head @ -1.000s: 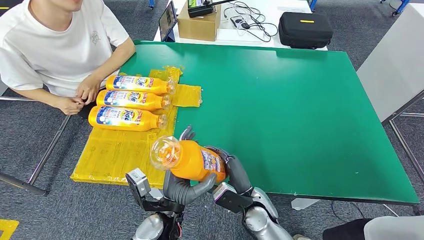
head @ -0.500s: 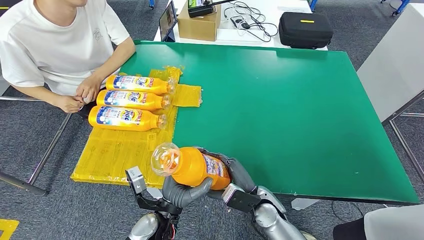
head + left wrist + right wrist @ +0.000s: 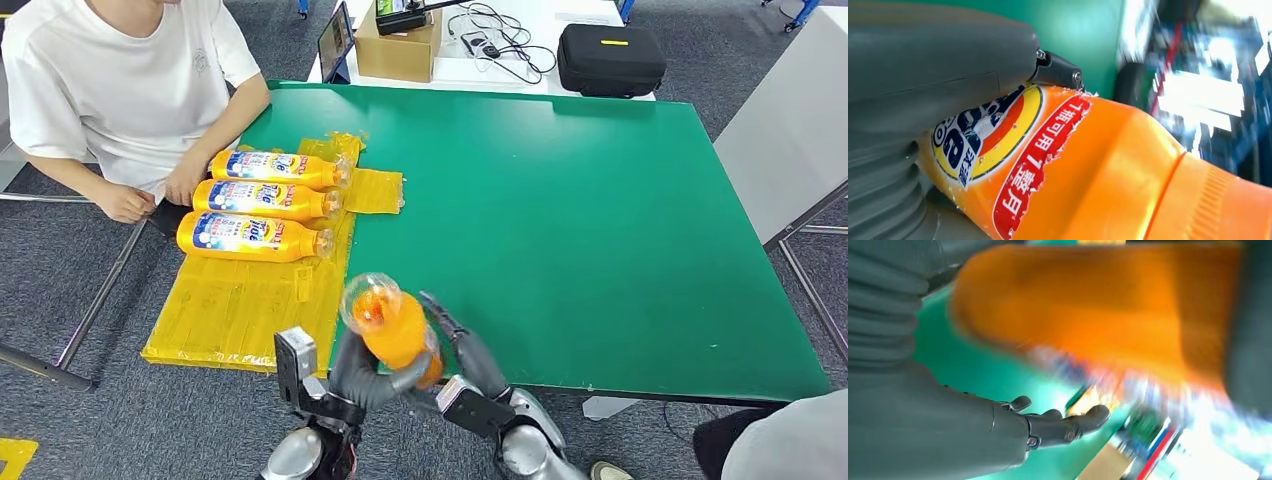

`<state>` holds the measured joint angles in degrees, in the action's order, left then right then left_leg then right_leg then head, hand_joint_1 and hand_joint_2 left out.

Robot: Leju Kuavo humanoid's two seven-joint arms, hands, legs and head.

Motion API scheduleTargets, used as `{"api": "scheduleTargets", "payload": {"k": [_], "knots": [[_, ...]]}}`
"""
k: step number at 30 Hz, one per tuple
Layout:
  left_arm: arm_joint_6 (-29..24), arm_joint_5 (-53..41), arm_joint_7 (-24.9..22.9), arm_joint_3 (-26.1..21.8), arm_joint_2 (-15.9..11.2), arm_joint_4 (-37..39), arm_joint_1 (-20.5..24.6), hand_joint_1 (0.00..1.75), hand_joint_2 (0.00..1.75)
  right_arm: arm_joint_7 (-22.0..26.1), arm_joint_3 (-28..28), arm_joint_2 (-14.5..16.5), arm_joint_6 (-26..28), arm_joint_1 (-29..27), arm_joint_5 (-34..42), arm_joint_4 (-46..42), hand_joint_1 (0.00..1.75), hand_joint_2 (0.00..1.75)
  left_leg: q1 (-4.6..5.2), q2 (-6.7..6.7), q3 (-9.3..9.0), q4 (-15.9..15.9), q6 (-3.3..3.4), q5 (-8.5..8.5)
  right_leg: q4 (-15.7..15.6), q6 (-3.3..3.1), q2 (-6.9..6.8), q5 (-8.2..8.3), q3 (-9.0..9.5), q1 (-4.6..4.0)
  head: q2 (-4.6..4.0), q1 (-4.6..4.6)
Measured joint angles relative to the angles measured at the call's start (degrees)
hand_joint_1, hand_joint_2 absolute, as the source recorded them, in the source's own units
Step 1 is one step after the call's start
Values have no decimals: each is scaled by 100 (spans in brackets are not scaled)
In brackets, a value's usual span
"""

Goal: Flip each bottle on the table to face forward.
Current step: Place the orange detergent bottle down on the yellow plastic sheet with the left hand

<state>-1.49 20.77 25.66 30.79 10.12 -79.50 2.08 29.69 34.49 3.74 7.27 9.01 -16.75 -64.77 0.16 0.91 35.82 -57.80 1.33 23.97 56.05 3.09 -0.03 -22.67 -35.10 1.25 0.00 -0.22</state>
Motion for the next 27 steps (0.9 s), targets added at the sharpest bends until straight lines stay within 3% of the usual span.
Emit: {"api": "scheduleTargets", "payload": {"k": [7, 13, 17, 19, 27], "knots": [[-848, -194, -38, -495, 99, -6, 91, 175, 175, 189, -455, 335, 959, -192, 207, -134, 0, 0, 0, -2, -2, 0, 0, -2, 0, -1, 0, 1, 0, 0, 0, -1], [-1324, -606, 142, -707, 99, 16, 207, 175, 175, 287, -675, 512, 1194, -200, 323, -182, 0, 0, 0, -2, -2, 0, 0, -3, 1, -1, 0, 2, 1, 0, 0, 0], [-3014, -2248, 496, -843, 40, 341, 495, 175, 175, 507, -908, 687, 1597, -197, 791, -245, 0, 0, -1, 0, -2, 0, 0, -2, 1, -1, 0, 2, 2, 0, 0, 0], [-3550, -3104, 502, -992, -42, 678, 720, 175, 175, 590, -1031, 775, 1768, -196, 994, -276, 0, 0, -2, 0, -3, 0, -1, -3, 2, -1, 0, 2, 2, -1, 0, 0], [-3718, -5592, -230, -1563, -353, 2142, 1381, 175, 175, 755, -1282, 900, 1951, -212, 1298, -302, 0, 0, -4, -2, -5, 0, -4, -7, 4, -3, 0, 4, 2, -2, 0, 1]]}}
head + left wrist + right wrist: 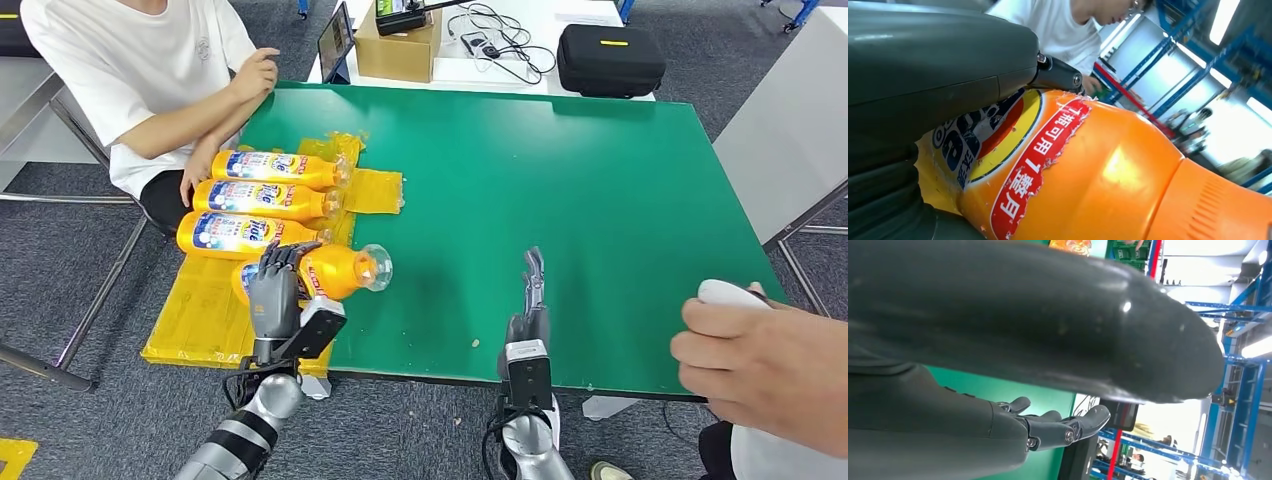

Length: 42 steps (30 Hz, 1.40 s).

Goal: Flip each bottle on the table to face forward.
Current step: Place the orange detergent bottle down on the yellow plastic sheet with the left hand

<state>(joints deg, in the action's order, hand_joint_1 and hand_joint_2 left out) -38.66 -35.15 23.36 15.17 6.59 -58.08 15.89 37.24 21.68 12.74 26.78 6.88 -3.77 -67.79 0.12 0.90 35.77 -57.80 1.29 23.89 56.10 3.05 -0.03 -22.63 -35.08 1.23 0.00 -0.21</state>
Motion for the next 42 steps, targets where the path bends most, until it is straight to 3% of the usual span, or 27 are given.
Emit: {"api": "scheduleTargets", "payload": {"k": [5, 10, 18, 19, 22, 23, 33, 42], "knots": [[66, -1464, -764, -154, -202, 944, 371, 175, 175, -20, -77, 36, -46, -142, 152, -71, 0, 0, 0, -2, 1, 0, -1, 1, 0, 0, 1, -1, -2, 0, 0, -1], [165, -1772, -1011, -181, -373, 1647, 655, 174, 175, -24, -195, 53, -105, -253, 218, -107, 0, 0, 0, -2, 1, 0, -1, 1, 0, -1, 0, -1, -3, 0, 0, 0], [480, -1929, -1226, -191, -559, 2323, 1107, 152, 175, -10, -248, 116, -263, -321, 263, -116, 0, 0, 0, -2, -4, 0, -1, 0, 1, -1, 0, -1, 3, 0, 0, -1], [501, -1923, -1222, -194, -576, 2369, 1143, 123, 175, -8, -250, 125, -270, -329, 265, -116, 0, 0, 0, -2, -5, 0, -1, 0, 1, -1, 0, -1, 4, 0, 0, -1], [567, -1907, -1204, -197, -611, 2472, 1218, 11, 175, -6, -255, 143, -277, -344, 267, -116, 0, 0, -1, -2, -6, 0, -1, 0, 2, -1, 0, -1, 4, -1, 0, -1], [631, -1893, -1192, -197, -617, 2496, 1235, 2, 175, -6, -256, 146, -281, -347, 270, -116, 0, 0, -1, -2, -6, 0, -1, 0, 3, -1, 0, -1, 5, -1, 0, 0], [1715, -1715, -1201, -199, -660, 2504, 1408, 0, 175, -6, -389, 195, -426, -356, 313, -116, 0, 0, 0, 4, -25, 1, -2, 1, 1, -2, -1, -2, 27, 0, 0, -1], [2147, -1193, -1070, -195, -661, 1864, 1128, 0, 175, -9, -466, 241, -605, -399, 315, -116, 0, 0, 0, 3, -30, 1, -2, 0, 2, -2, -1, -2, 29, 0, 0, 1]]}}
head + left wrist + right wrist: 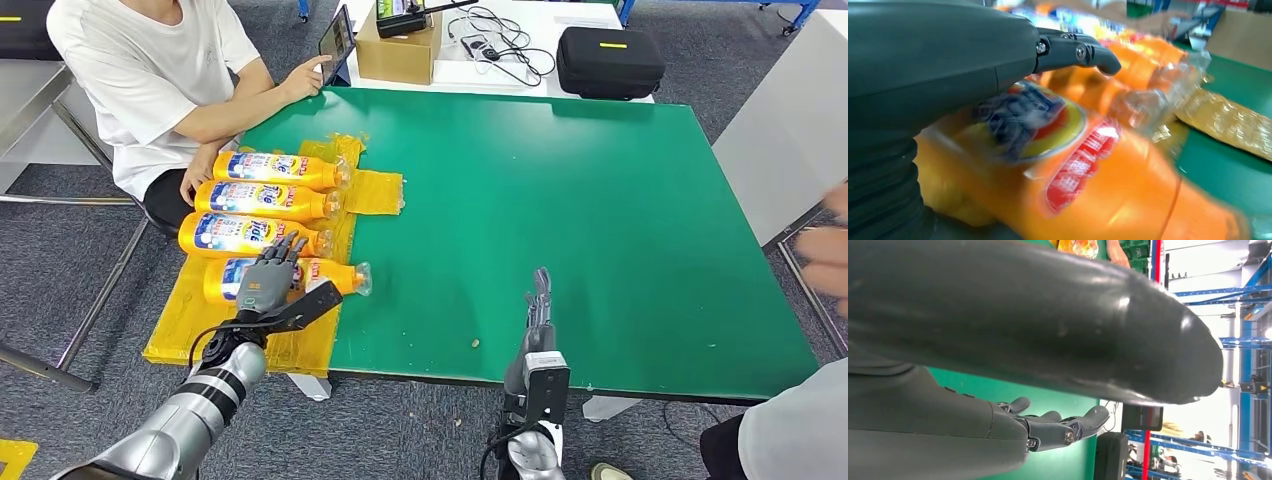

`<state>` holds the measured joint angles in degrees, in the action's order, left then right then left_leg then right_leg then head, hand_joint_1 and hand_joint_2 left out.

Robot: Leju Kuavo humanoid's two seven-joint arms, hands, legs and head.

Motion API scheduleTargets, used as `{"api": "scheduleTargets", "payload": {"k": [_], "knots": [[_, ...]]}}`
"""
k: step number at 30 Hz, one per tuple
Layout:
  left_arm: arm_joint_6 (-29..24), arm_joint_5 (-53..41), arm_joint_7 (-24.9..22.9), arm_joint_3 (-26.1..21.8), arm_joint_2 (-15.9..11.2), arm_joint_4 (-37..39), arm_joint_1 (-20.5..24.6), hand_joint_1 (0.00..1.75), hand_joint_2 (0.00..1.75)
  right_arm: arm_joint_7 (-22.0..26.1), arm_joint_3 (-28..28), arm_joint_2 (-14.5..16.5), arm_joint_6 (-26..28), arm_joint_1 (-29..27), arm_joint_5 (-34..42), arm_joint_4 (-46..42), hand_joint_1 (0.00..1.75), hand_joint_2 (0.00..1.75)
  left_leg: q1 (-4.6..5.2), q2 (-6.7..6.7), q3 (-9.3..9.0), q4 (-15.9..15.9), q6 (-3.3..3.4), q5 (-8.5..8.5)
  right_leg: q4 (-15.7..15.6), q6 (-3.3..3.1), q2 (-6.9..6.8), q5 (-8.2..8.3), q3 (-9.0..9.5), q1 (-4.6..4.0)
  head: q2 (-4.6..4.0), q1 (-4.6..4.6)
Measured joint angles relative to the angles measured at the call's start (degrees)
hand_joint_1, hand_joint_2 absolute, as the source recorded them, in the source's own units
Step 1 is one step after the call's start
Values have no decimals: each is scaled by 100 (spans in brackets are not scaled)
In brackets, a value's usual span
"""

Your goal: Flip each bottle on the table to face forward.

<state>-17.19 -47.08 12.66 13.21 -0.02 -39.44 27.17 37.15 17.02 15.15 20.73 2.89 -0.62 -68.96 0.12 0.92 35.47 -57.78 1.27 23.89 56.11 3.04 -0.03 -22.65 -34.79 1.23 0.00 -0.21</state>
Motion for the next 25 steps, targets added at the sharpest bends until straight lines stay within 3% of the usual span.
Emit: {"api": "scheduleTargets", "payload": {"k": [17, 25], "knots": [[40, 194, 151, 48, 22, -631, -382, 0, 175, -9, -19, 22, -68, -27, 12, -14, 0, 0, 0, -3, 7, 0, -1, 1, 0, 0, 1, 0, -9, -1, 0, 0], [468, 1444, 351, 351, 107, -1882, -836, 0, 175, -67, -19, 43, -80, -121, 4, -122, 0, 0, 0, -2, 18, 0, -1, 2, -1, 0, 0, -1, -19, 0, 0, 0]]}}
